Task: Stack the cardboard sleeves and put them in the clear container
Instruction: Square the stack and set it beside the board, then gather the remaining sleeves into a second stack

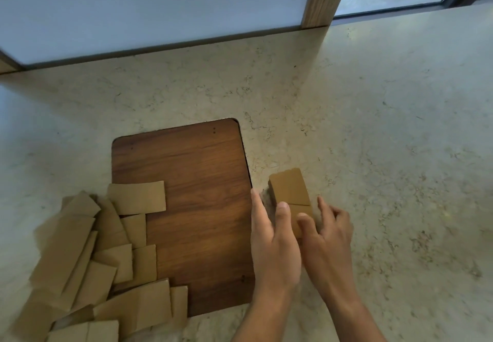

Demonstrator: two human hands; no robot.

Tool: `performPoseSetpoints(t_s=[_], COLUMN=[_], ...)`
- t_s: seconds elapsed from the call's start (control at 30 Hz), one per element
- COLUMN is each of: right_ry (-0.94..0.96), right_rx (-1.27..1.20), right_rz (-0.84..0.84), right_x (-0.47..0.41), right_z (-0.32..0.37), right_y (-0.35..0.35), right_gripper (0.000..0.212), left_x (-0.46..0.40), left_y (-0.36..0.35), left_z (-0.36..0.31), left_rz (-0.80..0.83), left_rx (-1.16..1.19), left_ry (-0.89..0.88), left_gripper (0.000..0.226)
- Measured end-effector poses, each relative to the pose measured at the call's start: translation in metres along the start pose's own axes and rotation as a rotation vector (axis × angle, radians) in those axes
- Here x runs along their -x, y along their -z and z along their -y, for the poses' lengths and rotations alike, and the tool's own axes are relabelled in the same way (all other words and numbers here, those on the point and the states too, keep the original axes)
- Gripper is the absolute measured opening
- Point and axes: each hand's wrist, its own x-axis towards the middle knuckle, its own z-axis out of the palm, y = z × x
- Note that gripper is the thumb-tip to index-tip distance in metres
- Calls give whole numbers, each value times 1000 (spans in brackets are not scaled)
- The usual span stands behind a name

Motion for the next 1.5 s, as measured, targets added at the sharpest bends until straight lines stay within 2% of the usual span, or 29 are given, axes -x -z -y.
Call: performPoseSetpoints(t_s=[0.17,0.23,0.3,0.4,0.43,0.5,0.6,0.67,0.73,0.83,0.93,1.0,1.07,1.13,1.17,1.23,1.3,1.4,1.47,1.5], right_ry=[315,455,553,602,609,622,611,575,525,360,257,270,339,398,417,411,315,226,188,189], right_rx=[124,125,114,189,221,324,600,661,585,260,-83,-188,-149,-44,32,164,163,6,-239,-327], right_rz=[-240,-254,-119,171,238,300,280,278,280,266,395,472,529,690,798,936,918,757,660,654], right_x=[27,38,47,49,49,46,34,25,21,31,63,89,109,120,126,131,132,130,128,129], right_z=[32,50,67,88,95,111,131,137,141,139,131,127,125,124,126,126,122,113,111,112], right_y=[-11,-37,-73,-130,-149,-181,-211,-215,-210,-188,-165,-156,-148,-142,-139,-134,-133,-139,-145,-147], right_gripper=[58,41,26,19,20,36,67,67,49,23,18,27,32,23,19,23,25,20,18,18], left_x=[6,6,4,0,1,0,1,1,2,4,4,8,11,16,19,23,27,35,40,42], left_y=[56,97,143,208,229,266,304,319,330,338,338,336,334,334,335,337,339,339,338,337], left_z=[3,7,13,23,29,40,56,64,70,74,65,53,48,46,46,52,63,80,86,86], left_rz=[-78,-167,-274,-425,-468,-535,-569,-543,-501,-435,-275,-101,89,229,256,218,136,56,156,273], left_rx=[-53,-114,-149,-151,-154,-150,-135,-115,-77,-15,228,379,452,445,390,291,316,385,544,650], left_ry=[-126,-160,-166,-128,-117,-100,-49,-33,-17,-3,50,71,37,-21,-50,-98,-98,9,137,188], left_gripper=[52,40,25,15,15,16,17,22,25,24,22,36,50,57,52,24,5,10,25,33])
